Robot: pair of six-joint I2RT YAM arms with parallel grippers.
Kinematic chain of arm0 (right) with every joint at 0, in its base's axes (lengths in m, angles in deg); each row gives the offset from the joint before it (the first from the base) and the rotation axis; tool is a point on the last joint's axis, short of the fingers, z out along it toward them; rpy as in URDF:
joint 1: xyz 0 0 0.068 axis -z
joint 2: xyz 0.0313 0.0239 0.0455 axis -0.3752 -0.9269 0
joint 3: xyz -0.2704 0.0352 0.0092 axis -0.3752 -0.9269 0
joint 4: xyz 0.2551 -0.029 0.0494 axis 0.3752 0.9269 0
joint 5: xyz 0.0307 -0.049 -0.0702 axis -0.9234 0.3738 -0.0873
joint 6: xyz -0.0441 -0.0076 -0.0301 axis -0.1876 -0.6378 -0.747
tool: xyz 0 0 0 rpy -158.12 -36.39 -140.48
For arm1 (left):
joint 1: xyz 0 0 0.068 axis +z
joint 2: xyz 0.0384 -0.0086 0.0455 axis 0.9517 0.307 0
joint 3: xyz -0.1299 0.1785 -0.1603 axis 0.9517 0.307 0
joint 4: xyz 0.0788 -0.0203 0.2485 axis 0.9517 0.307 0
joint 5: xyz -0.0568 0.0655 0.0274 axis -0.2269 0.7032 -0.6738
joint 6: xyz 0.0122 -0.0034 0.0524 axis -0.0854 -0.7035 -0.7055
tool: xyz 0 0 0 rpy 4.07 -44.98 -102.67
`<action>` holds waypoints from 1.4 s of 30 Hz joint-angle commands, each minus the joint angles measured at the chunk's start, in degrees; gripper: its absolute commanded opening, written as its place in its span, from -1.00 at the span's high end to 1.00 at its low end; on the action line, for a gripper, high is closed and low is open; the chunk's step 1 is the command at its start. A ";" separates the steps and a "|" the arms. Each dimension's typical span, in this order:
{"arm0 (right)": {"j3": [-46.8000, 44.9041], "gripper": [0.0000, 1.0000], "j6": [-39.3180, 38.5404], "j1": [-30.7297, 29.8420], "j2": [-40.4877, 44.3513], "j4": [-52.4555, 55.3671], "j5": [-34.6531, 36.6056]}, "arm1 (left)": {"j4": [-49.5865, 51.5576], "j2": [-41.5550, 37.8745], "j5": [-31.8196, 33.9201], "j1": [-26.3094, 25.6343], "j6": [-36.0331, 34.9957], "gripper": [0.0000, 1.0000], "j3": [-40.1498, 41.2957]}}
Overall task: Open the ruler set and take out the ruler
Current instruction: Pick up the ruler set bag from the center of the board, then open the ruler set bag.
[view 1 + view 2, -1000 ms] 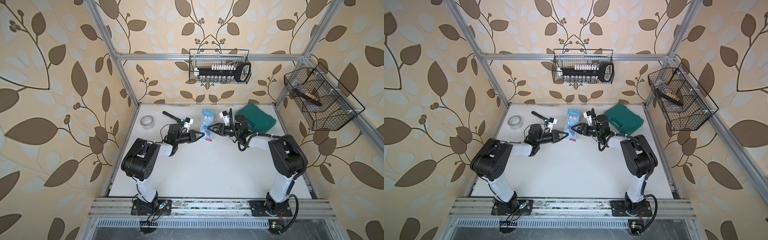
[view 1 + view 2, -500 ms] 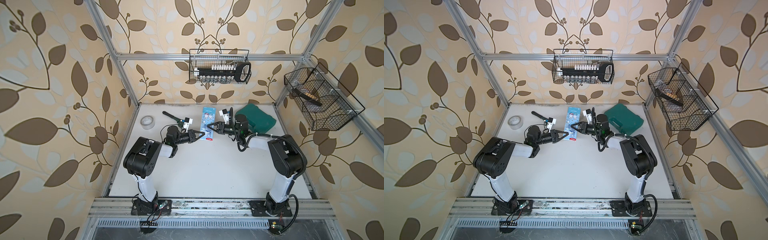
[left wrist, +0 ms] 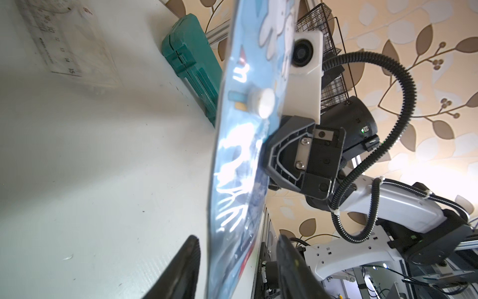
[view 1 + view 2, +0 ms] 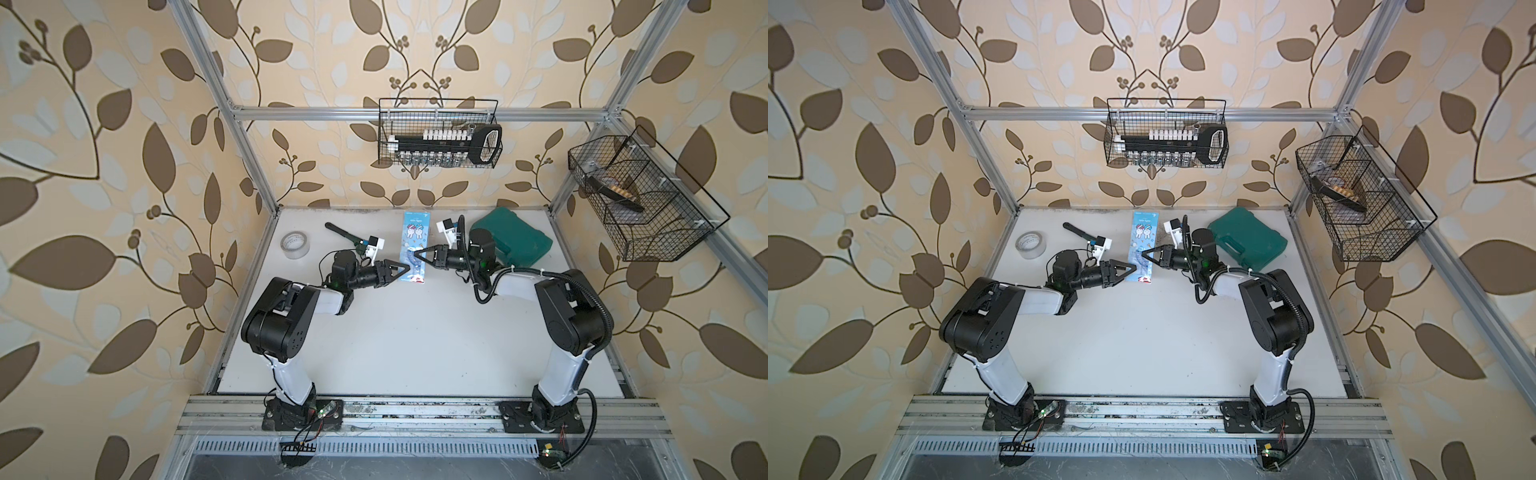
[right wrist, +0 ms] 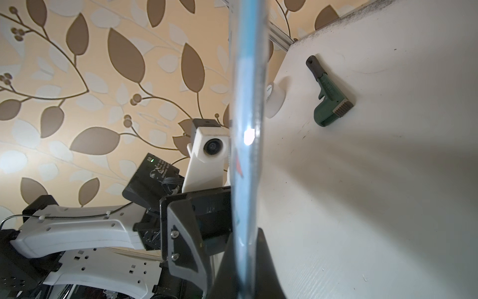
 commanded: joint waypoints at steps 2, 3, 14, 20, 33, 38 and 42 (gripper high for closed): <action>0.88 1.00 -1.47 0.17 0.77 2.43 1.70 | 18.51 -9.75 6.81 0.03 -13.27 -0.45 -1.40; 0.86 1.00 -1.97 0.19 0.84 3.56 2.08 | 22.69 -11.70 9.54 0.00 -15.85 -0.48 -1.80; 0.28 1.00 -6.37 -0.69 2.66 14.37 7.86 | 50.73 -23.09 37.36 -1.49 -34.43 -0.62 -8.30; 1.59 1.00 -7.74 -2.01 3.95 19.93 11.24 | 52.31 -20.67 43.06 -6.03 -38.23 -0.58 -10.05; 3.53 1.00 -5.74 -4.13 3.61 20.46 11.91 | 52.22 -16.87 47.81 -12.20 -41.47 -0.51 -12.10; 3.74 1.00 -4.85 -4.51 3.25 19.72 11.42 | 51.74 -12.18 50.92 -14.04 -42.15 -0.48 -12.59; 3.90 1.00 -5.04 -4.68 3.42 19.98 11.19 | 51.12 -11.24 52.39 -14.44 -42.01 -0.46 -13.05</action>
